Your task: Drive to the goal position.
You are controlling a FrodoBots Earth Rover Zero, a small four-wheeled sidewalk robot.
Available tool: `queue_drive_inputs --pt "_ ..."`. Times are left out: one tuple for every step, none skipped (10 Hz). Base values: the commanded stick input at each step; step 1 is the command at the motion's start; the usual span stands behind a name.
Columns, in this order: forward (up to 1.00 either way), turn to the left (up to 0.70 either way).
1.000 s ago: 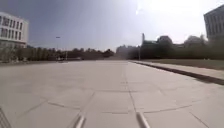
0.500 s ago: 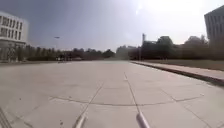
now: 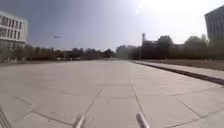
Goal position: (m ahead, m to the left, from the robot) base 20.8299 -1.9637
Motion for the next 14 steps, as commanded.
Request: queue_drive_inputs --pt "1.00 0.00" --pt "1.00 0.00" --pt "1.00 0.00" --pt "1.00 0.00" --pt "1.00 0.00" --pt "1.00 0.00" --pt "1.00 0.00" --pt "1.00 0.00" --pt "1.00 0.00" --pt "1.00 0.00" --pt "1.00 0.00" --pt "1.00 0.00" --pt "1.00 0.00" --pt "1.00 0.00"
